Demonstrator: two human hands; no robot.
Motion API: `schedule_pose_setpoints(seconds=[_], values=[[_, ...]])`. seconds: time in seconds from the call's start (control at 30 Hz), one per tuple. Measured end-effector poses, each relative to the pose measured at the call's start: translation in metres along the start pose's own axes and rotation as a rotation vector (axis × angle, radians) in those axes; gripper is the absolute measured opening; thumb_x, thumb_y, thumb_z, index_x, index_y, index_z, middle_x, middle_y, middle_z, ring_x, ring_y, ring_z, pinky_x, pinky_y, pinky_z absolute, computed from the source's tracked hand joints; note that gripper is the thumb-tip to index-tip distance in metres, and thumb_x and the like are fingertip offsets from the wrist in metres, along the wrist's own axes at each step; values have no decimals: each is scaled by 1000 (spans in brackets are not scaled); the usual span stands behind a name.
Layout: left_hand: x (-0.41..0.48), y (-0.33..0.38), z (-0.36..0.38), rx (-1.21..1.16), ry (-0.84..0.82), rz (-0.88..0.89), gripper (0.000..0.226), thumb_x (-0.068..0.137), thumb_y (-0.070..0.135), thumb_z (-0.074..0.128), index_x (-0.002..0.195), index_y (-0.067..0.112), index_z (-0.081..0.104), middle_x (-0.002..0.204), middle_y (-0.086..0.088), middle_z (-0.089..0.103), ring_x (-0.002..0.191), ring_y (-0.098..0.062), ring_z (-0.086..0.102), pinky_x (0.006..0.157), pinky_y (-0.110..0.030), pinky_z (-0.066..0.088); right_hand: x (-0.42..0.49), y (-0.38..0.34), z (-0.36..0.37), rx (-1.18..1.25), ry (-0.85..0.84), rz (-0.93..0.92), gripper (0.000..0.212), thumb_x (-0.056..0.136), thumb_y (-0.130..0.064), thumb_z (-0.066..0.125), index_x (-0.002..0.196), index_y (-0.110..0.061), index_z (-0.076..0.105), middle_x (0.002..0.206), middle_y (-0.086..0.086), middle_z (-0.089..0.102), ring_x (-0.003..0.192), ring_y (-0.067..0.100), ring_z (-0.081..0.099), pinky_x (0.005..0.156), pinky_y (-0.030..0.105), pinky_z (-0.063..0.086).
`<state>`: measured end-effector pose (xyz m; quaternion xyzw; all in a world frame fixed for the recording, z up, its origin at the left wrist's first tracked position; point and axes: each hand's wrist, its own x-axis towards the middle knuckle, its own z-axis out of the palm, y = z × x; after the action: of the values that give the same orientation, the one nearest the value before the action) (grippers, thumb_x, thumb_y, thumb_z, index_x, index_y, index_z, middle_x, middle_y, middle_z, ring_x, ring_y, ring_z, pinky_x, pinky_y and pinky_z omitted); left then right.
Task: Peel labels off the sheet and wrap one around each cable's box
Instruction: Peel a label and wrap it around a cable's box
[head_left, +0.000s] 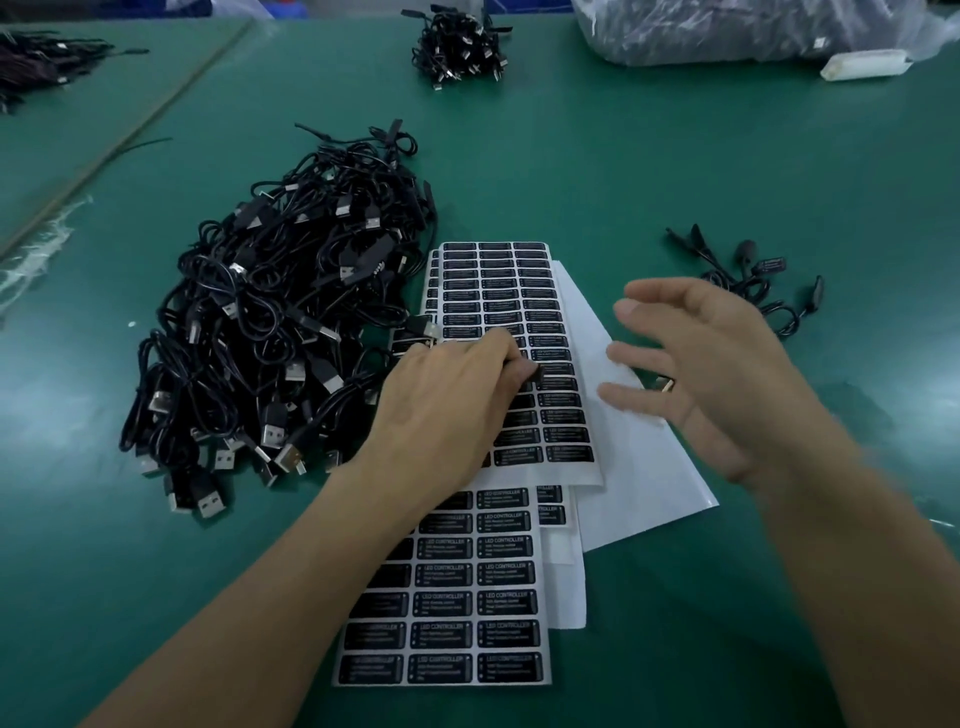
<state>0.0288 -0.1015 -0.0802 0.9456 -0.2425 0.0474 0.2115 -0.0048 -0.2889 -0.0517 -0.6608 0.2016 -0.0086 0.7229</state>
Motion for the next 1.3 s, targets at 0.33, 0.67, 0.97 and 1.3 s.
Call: schedule_pose_setpoints(seconds=[0.33,0.67,0.97,1.3], values=[[-3,-3,-1,-95,72,11,24,105,40,34,90,25,45,59,8,48,58,-17,50,62,-35,22,-1,-2,-4,77,-241,177,26,79,-2,74,104,-3,67,94,17,76,72,21,70,58,26,58],[-6,0,-7,-124,215,90,30,106,40,37,91,19,52,50,10,42,46,-17,47,48,-37,39,-8,4,6,-400,-333,101,27,85,-20,77,60,-13,69,55,8,66,43,12,61,36,17,39],[-8,3,-10,-298,-59,48,14,83,31,66,84,26,53,60,9,53,53,-9,48,49,-27,39,-8,6,12,-302,-298,133,25,90,-20,71,66,-12,73,62,9,70,47,13,63,36,18,40],[-5,-9,-18,-572,-172,-10,12,78,26,74,69,22,65,50,14,47,45,-2,39,47,-14,33,-9,1,9,-263,-397,134,26,86,-15,69,62,-17,76,65,6,71,49,8,59,39,16,39]])
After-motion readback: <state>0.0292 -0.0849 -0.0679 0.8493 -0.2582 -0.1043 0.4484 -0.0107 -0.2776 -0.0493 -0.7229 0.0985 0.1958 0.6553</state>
